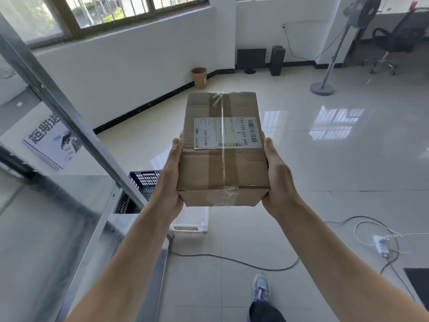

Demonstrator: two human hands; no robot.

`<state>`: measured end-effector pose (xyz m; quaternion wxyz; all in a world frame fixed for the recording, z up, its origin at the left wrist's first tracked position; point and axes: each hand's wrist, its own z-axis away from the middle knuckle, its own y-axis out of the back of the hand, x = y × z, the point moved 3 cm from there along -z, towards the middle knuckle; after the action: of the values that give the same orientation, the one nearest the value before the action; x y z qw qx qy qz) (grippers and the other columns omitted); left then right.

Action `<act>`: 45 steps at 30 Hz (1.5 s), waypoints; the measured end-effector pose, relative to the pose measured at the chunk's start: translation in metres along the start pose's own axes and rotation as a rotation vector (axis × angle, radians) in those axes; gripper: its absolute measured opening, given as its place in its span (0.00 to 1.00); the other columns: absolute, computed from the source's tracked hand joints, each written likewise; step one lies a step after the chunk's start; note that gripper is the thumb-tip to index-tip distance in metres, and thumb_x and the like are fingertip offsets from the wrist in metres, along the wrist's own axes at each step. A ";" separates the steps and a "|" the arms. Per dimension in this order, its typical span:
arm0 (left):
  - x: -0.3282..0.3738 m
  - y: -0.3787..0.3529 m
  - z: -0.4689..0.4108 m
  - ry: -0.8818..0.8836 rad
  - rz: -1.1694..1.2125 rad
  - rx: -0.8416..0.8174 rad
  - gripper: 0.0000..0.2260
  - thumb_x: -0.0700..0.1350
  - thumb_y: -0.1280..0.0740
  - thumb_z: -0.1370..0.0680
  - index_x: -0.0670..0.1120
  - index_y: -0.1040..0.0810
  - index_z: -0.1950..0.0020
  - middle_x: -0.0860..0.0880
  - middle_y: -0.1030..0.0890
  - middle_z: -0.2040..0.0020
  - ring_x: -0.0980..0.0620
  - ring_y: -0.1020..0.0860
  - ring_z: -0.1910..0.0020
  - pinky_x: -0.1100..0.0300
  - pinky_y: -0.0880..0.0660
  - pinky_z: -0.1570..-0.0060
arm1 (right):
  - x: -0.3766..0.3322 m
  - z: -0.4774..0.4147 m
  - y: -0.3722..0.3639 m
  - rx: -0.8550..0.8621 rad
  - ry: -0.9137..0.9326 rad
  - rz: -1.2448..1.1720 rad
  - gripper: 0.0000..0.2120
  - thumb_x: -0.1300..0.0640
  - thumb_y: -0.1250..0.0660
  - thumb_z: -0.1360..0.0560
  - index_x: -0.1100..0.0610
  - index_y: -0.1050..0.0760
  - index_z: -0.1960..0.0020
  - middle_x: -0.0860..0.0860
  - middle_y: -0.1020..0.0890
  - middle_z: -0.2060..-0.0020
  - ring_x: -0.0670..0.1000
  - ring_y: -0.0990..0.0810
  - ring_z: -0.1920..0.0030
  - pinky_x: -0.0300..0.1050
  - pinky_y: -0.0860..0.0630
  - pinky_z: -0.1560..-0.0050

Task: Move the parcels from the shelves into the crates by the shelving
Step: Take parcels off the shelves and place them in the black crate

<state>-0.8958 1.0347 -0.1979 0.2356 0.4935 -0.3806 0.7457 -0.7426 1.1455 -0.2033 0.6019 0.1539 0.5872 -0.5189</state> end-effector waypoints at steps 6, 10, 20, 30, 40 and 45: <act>0.007 -0.021 -0.064 -0.028 -0.033 0.011 0.24 0.63 0.45 0.16 0.53 0.26 0.26 0.44 0.17 0.36 0.43 0.17 0.41 0.48 0.17 0.54 | -0.021 -0.070 0.008 -0.041 -0.012 -0.005 0.22 0.41 0.48 0.14 0.47 0.25 0.28 0.50 0.15 0.41 0.51 0.14 0.45 0.46 0.17 0.59; 0.012 -0.044 -0.111 -0.048 -0.047 0.055 0.24 0.63 0.46 0.16 0.53 0.26 0.26 0.45 0.16 0.37 0.43 0.16 0.42 0.48 0.17 0.55 | -0.044 -0.123 0.019 -0.070 -0.026 -0.004 0.22 0.40 0.48 0.15 0.46 0.25 0.28 0.50 0.15 0.41 0.51 0.14 0.45 0.47 0.17 0.59; 0.014 -0.071 -0.191 -0.036 -0.052 0.129 0.24 0.64 0.46 0.17 0.55 0.26 0.26 0.45 0.17 0.36 0.42 0.18 0.39 0.46 0.18 0.50 | -0.068 -0.219 0.032 -0.149 -0.084 0.023 0.23 0.40 0.48 0.15 0.46 0.27 0.27 0.50 0.16 0.39 0.53 0.15 0.42 0.47 0.17 0.57; 0.019 -0.055 -0.275 -0.020 -0.004 0.186 0.24 0.64 0.46 0.16 0.54 0.26 0.26 0.46 0.17 0.36 0.45 0.17 0.40 0.48 0.17 0.53 | -0.064 -0.313 0.013 -0.202 -0.131 0.062 0.23 0.40 0.49 0.14 0.46 0.28 0.26 0.50 0.17 0.37 0.52 0.16 0.39 0.47 0.16 0.52; 0.045 -0.014 -0.393 -0.046 0.018 0.195 0.24 0.63 0.46 0.16 0.54 0.26 0.26 0.47 0.18 0.34 0.43 0.20 0.35 0.40 0.21 0.40 | -0.064 -0.433 -0.041 -0.243 -0.120 0.127 0.23 0.40 0.50 0.14 0.45 0.29 0.25 0.49 0.17 0.37 0.52 0.16 0.39 0.46 0.17 0.52; 0.065 0.011 -0.434 -0.082 0.036 0.229 0.24 0.62 0.46 0.15 0.53 0.27 0.25 0.47 0.18 0.34 0.44 0.19 0.35 0.44 0.20 0.42 | -0.066 -0.480 -0.079 -0.272 -0.119 0.152 0.22 0.40 0.50 0.14 0.44 0.29 0.26 0.48 0.17 0.37 0.51 0.16 0.39 0.47 0.17 0.49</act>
<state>-1.1719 1.3738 -0.2392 0.1484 0.5402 -0.3112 0.7676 -1.0537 1.5239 -0.2394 0.6883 0.0838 0.6021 -0.3959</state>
